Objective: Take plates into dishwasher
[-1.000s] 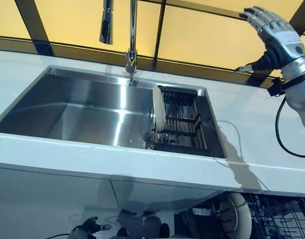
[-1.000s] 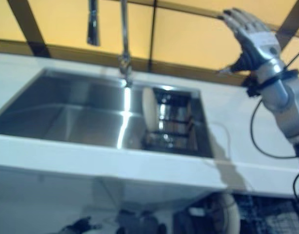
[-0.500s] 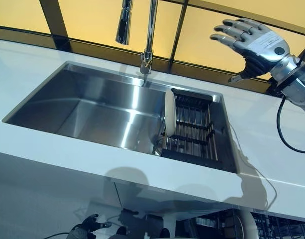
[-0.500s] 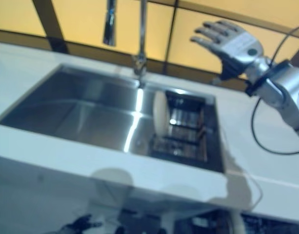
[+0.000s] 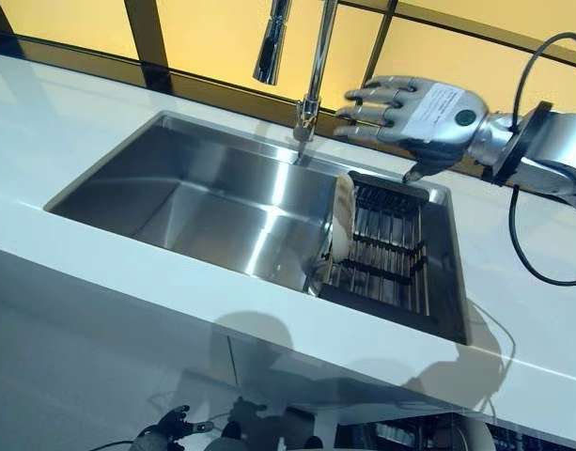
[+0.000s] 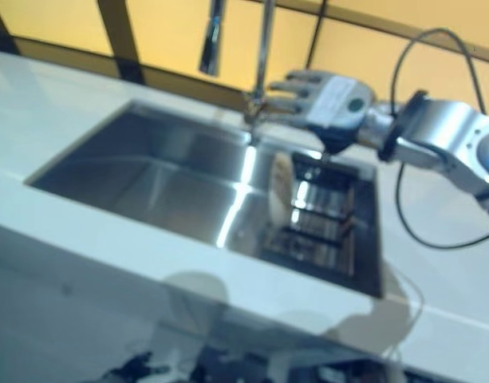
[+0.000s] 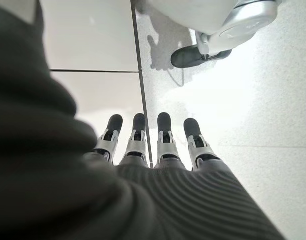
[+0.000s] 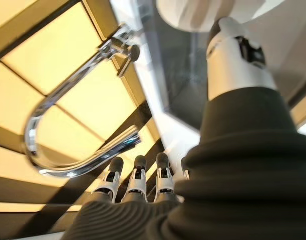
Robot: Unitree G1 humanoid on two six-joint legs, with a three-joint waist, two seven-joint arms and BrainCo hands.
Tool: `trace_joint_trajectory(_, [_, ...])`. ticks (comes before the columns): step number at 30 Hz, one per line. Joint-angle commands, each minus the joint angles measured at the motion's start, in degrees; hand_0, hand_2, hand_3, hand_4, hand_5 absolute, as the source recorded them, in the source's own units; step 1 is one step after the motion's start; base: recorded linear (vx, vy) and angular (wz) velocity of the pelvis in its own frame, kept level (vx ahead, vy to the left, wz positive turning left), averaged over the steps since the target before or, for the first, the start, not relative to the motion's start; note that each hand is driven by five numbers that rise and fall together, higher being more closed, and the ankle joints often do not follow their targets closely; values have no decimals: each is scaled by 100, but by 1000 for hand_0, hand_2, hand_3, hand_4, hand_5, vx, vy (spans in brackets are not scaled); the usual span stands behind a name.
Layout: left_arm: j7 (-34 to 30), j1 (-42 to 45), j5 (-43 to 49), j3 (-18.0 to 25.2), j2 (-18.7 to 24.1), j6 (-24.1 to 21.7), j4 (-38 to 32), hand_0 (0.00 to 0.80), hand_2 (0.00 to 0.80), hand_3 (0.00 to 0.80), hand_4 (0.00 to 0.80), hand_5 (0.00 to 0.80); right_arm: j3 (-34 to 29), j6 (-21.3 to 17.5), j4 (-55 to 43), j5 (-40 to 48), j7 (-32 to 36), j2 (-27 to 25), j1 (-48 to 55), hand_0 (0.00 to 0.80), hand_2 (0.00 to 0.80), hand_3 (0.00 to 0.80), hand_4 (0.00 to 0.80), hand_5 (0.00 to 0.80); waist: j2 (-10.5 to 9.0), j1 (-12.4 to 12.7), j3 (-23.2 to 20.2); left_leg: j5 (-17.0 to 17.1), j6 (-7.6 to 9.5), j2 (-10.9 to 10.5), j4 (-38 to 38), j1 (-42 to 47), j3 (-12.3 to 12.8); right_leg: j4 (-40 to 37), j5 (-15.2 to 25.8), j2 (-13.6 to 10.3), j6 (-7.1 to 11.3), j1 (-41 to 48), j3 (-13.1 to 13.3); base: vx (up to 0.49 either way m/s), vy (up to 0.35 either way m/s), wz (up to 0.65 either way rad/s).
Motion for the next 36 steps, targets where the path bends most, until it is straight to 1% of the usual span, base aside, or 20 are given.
trace_joint_trajectory(1, [10, -30, 95, -244, 74, -101, 42, 0, 0, 0, 0, 0, 527, -105, 292, -148, 114, 203, -614, 0, 0, 0, 0, 0, -110, 189, -362, -324, 113, -17, 117, 90, 769, 13, -99, 156, 45, -74, 206, 25, -28, 8])
trace_joint_trajectory(6, [-4, 0, 122, -255, 62, -98, 21, 0, 0, 0, 0, 0, 641, -223, 436, -178, 176, 327, -632, 0, 0, 0, 0, 0, -95, 216, -376, -325, 93, -7, 140, 90, 774, 13, -133, 158, 30, -29, 174, 21, -19, 8])
trace_joint_trajectory(11, [-27, 15, 79, -248, 68, -72, 18, 0, 0, 0, 0, 0, 781, -440, 648, -321, 159, 512, -620, 0, 0, 0, 0, 0, -60, 209, -410, -330, 90, 1, 148, 109, 810, 13, -160, 173, 10, 0, 186, 0, 0, 0])
trace_joint_trajectory(18, [-38, 86, 122, -219, 101, -94, 77, 0, 0, 0, 0, 0, 948, -565, 949, -513, 90, 708, -682, 0, 0, 0, 0, 0, -28, 210, -429, -328, 86, 5, 151, 153, 840, 13, -183, 167, -2, 62, 199, 0, 0, 0])
trace_joint_trajectory(30, [-136, 61, 224, -306, 144, -75, 70, 0, 0, 0, 0, 0, 1132, -496, 1132, -603, 159, 1024, -868, 0, 0, 0, 0, 0, 28, 254, -433, -355, 91, -21, 225, 153, 847, 13, -215, 157, -25, 111, 183, 0, 0, 0])
trace_joint_trajectory(36, [-131, 68, 205, -341, 110, -25, 32, 0, 0, 0, 0, 0, 1187, -497, 1137, -566, 209, 1080, -897, 0, 0, 0, 0, 0, 42, 263, -437, -342, 81, -14, 215, 158, 851, 13, -222, 157, -31, 119, 175, 0, 0, 0])
